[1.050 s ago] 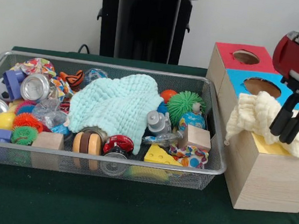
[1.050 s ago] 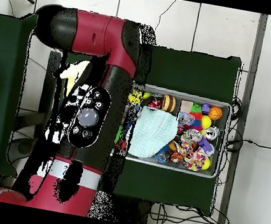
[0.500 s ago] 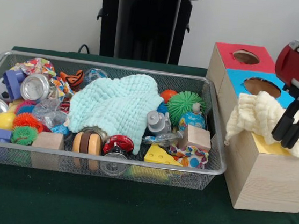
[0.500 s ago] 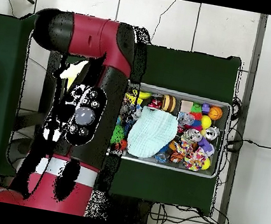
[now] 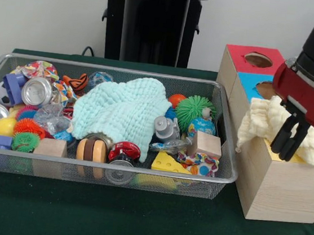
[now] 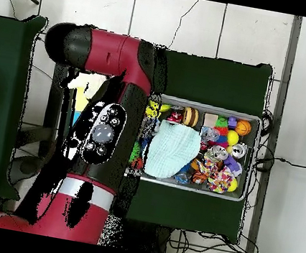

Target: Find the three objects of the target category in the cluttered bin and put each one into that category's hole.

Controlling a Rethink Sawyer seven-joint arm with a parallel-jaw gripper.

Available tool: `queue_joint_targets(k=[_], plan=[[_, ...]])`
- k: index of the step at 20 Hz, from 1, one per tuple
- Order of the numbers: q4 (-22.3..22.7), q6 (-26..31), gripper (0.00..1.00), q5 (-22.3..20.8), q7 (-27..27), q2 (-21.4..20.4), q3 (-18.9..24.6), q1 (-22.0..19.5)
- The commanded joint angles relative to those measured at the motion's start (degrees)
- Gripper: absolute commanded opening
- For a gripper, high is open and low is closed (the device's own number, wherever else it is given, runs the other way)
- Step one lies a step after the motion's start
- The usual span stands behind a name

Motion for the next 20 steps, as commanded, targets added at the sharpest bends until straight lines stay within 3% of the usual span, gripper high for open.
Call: queue_joint_targets(k=[1,6,14,17,20], plan=[[13.37,-2.01,0.0,-0.23,1.58,-3.2,7.43,0.6],[9.13,4.62,0.0,-0.27,6.35,-4.02,4.02,2.96],[1.0,15.76,0.0,1.09,7.59,-5.11,3.14,1.78],[0.74,16.17,0.0,1.31,9.32,-5.13,3.06,2.58],[5.51,11.57,0.0,1.37,10.44,-6.11,3.54,3.61]])
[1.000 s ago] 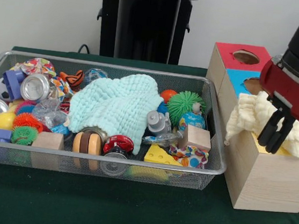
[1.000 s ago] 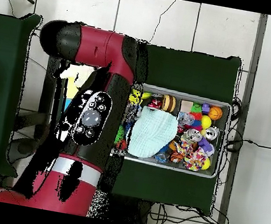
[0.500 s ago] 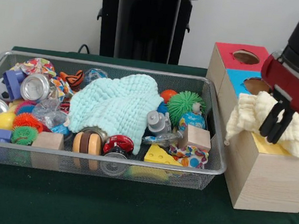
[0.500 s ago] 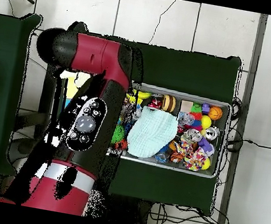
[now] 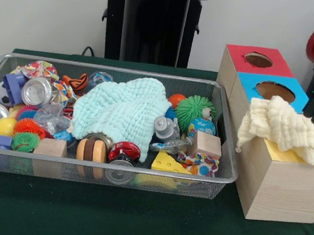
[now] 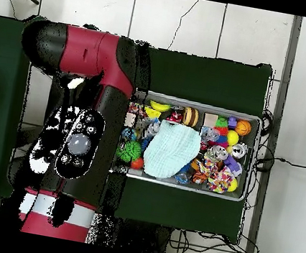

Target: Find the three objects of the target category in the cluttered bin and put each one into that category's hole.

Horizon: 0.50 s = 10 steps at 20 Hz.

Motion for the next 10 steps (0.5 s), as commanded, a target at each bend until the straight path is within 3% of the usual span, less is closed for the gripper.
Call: queue_joint_targets(k=[1,4,10], plan=[[5.96,1.66,0.0,1.48,10.29,-2.16,3.76,0.78],[9.89,-1.85,0.0,1.11,8.82,-3.13,4.48,0.77],[12.86,-8.52,0.0,-0.16,8.51,-1.93,4.74,1.32]])
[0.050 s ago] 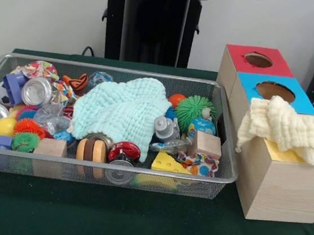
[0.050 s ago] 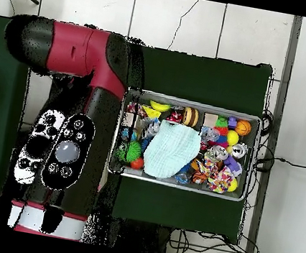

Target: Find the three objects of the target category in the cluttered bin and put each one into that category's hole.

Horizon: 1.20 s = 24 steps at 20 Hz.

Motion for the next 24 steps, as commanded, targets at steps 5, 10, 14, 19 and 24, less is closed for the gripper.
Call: queue_joint_targets(k=[5,10,14,19,24], plan=[[10.53,-8.79,0.0,-1.63,8.45,2.51,3.28,0.5],[9.98,-8.98,0.0,-1.93,6.58,2.77,3.37,-0.32],[9.19,-8.0,0.0,-2.09,5.59,2.54,3.26,-0.97],[8.29,-6.28,0.0,-2.31,5.13,2.12,2.9,-1.28],[11.5,-6.74,0.0,-2.6,3.73,-0.26,3.16,-1.34]])
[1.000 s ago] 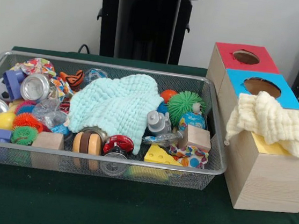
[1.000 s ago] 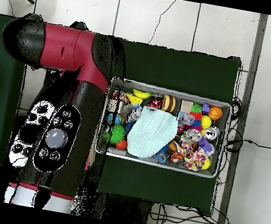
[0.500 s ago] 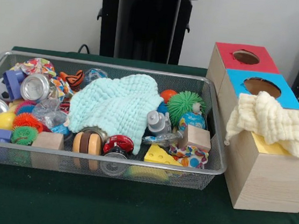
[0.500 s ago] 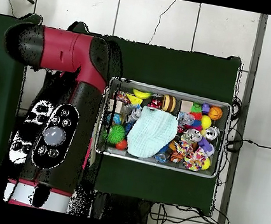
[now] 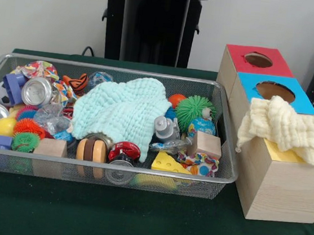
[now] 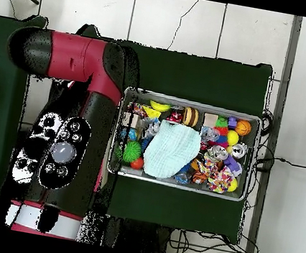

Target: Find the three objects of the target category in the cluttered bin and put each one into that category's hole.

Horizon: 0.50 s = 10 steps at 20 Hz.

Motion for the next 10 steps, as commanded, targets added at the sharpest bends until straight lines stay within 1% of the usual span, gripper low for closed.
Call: queue_joint_targets(k=[1,6,10], plan=[[10.02,0.92,0.0,-1.92,3.73,-1.18,3.19,-2.04],[15.06,-5.1,0.0,-2.44,4.19,-1.55,4.04,-1.07],[15.87,-5.01,0.0,-3.48,3.4,-0.93,3.9,-0.3]])
